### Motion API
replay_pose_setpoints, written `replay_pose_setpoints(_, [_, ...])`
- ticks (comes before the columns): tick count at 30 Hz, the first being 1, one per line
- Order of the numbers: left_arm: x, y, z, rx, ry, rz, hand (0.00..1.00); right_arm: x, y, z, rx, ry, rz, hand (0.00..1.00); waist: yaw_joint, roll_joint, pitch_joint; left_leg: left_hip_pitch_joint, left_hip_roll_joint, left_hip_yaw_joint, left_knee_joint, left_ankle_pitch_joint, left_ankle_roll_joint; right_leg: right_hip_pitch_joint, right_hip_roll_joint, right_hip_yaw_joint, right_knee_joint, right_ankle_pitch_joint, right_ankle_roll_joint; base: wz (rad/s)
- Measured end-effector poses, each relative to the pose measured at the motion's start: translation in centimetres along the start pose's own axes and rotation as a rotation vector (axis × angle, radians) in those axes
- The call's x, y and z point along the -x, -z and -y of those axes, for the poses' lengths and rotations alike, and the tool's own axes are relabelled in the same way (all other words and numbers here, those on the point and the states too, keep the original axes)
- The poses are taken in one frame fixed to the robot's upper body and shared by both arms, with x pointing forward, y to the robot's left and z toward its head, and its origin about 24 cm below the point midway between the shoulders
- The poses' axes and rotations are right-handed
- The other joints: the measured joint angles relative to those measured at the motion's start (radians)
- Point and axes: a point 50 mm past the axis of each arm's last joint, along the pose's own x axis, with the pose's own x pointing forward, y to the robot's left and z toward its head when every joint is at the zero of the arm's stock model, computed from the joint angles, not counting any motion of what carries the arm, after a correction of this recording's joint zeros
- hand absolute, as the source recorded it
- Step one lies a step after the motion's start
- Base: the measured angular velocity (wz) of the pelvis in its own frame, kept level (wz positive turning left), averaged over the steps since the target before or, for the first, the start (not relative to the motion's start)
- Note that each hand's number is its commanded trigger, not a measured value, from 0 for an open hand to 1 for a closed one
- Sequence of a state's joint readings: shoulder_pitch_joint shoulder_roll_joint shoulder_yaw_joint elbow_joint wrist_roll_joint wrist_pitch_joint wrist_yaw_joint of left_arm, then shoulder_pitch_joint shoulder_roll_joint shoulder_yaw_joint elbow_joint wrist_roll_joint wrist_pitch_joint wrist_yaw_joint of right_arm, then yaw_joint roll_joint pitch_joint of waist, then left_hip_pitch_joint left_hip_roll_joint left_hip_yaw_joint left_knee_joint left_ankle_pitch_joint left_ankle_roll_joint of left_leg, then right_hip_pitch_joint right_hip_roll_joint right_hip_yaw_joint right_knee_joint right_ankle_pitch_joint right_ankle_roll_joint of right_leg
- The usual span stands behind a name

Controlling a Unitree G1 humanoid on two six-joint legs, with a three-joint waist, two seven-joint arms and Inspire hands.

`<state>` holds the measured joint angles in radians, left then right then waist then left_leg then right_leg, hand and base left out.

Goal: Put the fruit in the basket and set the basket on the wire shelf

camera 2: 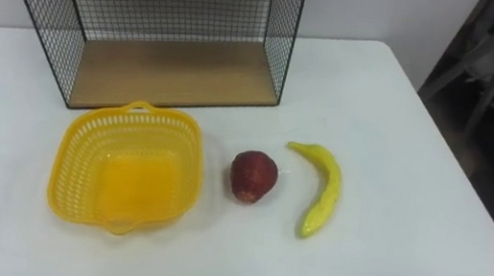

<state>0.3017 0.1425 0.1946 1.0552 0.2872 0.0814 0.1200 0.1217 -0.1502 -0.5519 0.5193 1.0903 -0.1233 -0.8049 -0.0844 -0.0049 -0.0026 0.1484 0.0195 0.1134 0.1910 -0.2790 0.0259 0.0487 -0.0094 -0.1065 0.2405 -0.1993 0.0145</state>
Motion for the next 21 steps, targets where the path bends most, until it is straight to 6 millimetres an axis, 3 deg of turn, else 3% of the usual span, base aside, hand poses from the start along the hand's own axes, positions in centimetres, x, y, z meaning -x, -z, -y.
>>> replay_pose_setpoints(5, [0.0, -0.1, -0.1, -0.006, -0.004, 0.009, 0.0, 3.5, -3.9, -3.6, 0.049, -0.096, 0.328, 0.0, 0.012, -0.008, -0.0001, -0.003, 0.0, 0.01, 0.005, 0.0, 0.0, -0.005, 0.0, 0.007, 0.001, 0.0, 0.0, -0.02])
replay_pose_setpoints(11, [0.1, -0.2, 0.5, -0.072, 0.021, 0.019, 0.0, 8.6, -6.7, -6.9, 0.137, -0.264, 0.75, 0.0, 0.024, -0.015, 0.0006, -0.028, 0.0, 0.019, 0.008, 0.002, 0.001, -0.034, 0.004, 0.021, -0.003, 0.007, 0.0, -0.07])
replay_pose_setpoints(16, [0.0, -0.7, 0.7, -0.092, 0.033, 0.035, 0.0, 12.0, -6.1, -8.6, 0.211, -0.461, 0.907, 0.0, 0.05, -0.014, -0.003, -0.032, 0.006, 0.024, 0.008, 0.003, -0.001, -0.042, 0.009, 0.024, -0.002, 0.017, -0.006, -0.05])
replay_pose_setpoints(21, [0.0, -1.5, 1.3, -0.132, 0.084, 0.062, 0.0, 13.7, -3.9, -10.1, 0.326, -0.721, 0.866, 0.0, 0.069, -0.012, -0.0002, -0.033, 0.007, 0.022, 0.007, 0.003, -0.001, -0.037, 0.009, 0.021, -0.004, 0.018, -0.006, 0.01])
